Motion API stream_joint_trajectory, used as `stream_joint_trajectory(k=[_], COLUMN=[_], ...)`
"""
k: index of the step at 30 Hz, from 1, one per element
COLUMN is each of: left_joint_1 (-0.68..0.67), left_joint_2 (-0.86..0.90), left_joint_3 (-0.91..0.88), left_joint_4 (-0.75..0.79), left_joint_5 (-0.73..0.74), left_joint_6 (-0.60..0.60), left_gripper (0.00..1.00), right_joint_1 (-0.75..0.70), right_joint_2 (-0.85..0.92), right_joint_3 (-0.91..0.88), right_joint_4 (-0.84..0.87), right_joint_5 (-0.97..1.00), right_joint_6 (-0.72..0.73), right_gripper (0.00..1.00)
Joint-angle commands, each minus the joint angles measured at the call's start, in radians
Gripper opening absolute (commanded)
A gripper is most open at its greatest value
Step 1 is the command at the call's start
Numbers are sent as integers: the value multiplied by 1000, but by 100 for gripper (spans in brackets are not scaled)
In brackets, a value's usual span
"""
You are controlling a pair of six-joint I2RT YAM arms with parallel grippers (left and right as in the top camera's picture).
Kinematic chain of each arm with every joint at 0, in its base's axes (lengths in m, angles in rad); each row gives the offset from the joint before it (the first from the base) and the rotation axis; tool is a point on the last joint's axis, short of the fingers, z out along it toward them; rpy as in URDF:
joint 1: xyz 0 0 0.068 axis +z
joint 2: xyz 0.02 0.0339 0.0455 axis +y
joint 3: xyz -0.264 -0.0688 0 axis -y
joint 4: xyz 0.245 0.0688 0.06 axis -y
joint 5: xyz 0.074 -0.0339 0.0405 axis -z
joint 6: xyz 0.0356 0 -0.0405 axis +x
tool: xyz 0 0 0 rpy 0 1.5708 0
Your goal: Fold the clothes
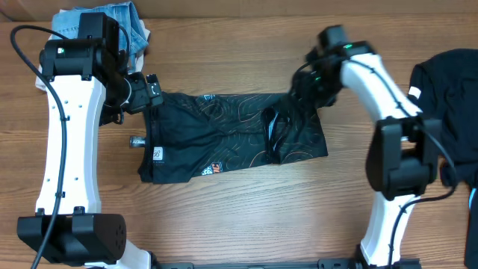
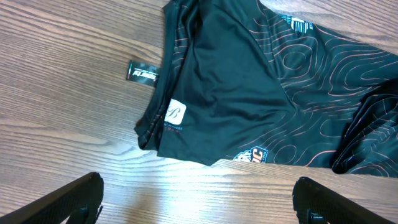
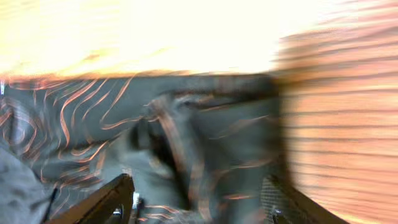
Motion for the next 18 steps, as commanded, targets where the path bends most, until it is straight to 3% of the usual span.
stream_joint_trajectory(k=[1,9,18], left_joint_1=[-2,-2,-2], left_joint_2=[-9,-8,-8], left_joint_3=[11,11,11], left_joint_4=[5,13,8], left_joint_5=[-10,-9,-9], left_joint_6=[-4,-4,-4], left_gripper=[100,100,100], right_joint_1=[-84,-179,-165], right_joint_2=[-2,-2,-2], right_joint_3=[49,-16,-182], right_joint_4=[-47,-196,-100], right_joint_5=[8,-74,-138], right_joint_6=[-69,-303,-341], right_gripper=[70,69,69])
